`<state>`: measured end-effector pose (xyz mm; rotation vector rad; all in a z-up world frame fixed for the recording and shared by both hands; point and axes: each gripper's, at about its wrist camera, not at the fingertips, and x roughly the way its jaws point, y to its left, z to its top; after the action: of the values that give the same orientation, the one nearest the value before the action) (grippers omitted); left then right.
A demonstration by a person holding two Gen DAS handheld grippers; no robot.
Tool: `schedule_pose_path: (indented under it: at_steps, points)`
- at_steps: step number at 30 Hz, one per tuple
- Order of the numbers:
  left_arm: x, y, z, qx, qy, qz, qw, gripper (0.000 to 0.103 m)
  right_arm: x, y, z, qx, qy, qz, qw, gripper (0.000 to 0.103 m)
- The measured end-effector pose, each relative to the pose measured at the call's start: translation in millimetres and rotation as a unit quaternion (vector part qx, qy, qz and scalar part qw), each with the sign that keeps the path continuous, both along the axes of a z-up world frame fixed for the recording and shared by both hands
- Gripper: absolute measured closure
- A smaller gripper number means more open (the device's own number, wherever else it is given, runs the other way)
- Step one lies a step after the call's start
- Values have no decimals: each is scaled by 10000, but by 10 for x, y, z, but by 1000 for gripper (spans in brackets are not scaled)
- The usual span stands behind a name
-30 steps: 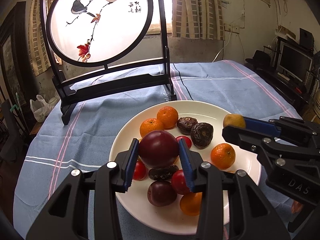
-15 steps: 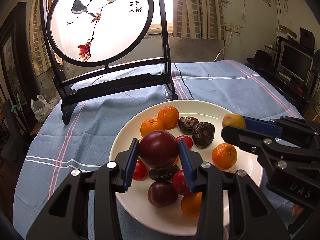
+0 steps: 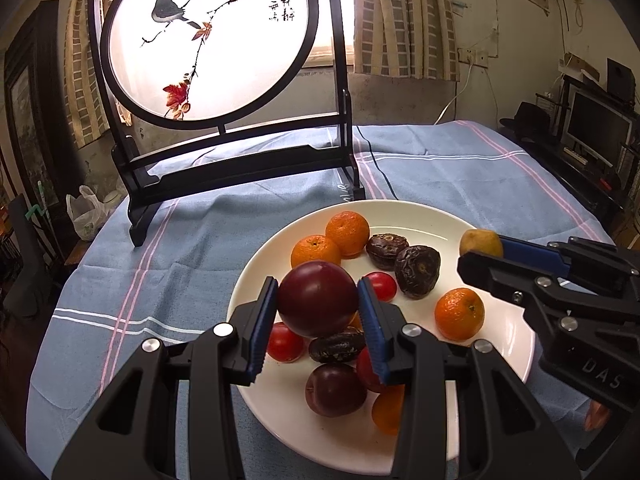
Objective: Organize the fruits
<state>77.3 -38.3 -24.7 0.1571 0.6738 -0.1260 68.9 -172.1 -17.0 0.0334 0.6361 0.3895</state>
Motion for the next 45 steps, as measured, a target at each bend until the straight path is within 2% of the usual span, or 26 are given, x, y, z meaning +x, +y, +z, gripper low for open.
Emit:
schedule_pose_path:
  at_steps: [10, 11, 12, 14, 15, 19, 21, 24, 27, 29, 34, 40, 45]
  points:
    - [13, -56, -74, 104, 6, -55, 9999, 63, 32, 60, -76, -47, 103, 83, 9999, 76]
    - [12, -53, -73, 95, -2, -35, 9999, 63, 32, 67, -85, -73, 101, 78, 9999, 69]
    - [16, -43, -72, 95, -17, 19, 10000, 61, 32, 67, -91, -114, 82, 33, 9999, 62]
    - [8, -18, -55, 136, -108, 124, 9998, 40, 36, 14, -78, -63, 39, -59, 10000, 57]
    - [-6, -7, -35, 152, -188, 173, 9996, 36, 34, -21, -63, 0, 40, -80, 10000, 55]
    - [-46, -7, 21, 111, -292, 127, 9994, 34, -16, -104, 38, 168, -124, -135, 9997, 51]
    - [-65, -21, 32, 141, -332, 91, 9993, 32, -56, -105, 83, 167, -235, -181, 9994, 42]
    - [-107, -24, 75, 144, -377, 77, 9992, 31, -108, -98, 163, 214, -324, -159, 9991, 42]
    - [-227, 16, 194, -58, -432, 34, 9990, 26, -247, -104, 333, 244, -581, -197, 9978, 38]
    - [-369, 34, 291, -70, -647, 88, 9978, 17, -397, -112, 452, 182, -846, -310, 9958, 32]
    - [-710, 38, 480, -47, -1011, 117, 9948, 13, -771, -114, 600, 166, -1145, -332, 9927, 31]
    - [-1037, 68, 562, -221, -1267, 28, 9917, 9, -1154, -118, 610, 223, -1321, -270, 9906, 25]
    - [-1042, 106, 513, -170, -1289, 88, 9915, 6, -1202, -88, 533, 38, -1458, -370, 9886, 25]
